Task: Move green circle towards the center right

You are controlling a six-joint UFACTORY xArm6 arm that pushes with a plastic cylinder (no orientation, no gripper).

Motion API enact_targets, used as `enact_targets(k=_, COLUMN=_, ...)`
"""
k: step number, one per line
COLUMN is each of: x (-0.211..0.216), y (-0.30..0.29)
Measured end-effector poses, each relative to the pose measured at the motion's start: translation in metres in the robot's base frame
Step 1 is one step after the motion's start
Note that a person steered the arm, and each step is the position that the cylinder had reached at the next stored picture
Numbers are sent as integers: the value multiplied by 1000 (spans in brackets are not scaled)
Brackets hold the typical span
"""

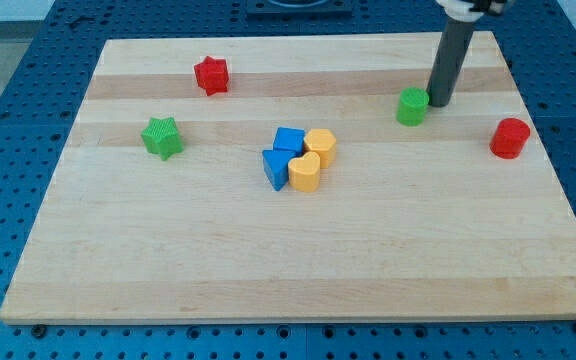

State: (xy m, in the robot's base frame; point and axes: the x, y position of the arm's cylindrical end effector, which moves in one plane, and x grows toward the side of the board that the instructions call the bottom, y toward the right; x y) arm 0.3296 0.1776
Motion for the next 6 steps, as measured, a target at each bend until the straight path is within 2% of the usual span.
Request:
enact_targets(k=2, x=-1, y=-28)
enact_targets(k=3, x=32, y=-28)
enact_targets(k=4, x=37, y=-28)
enact_targets(k=5, x=13, y=-28)
enact_targets(k=6, x=9, y=-44)
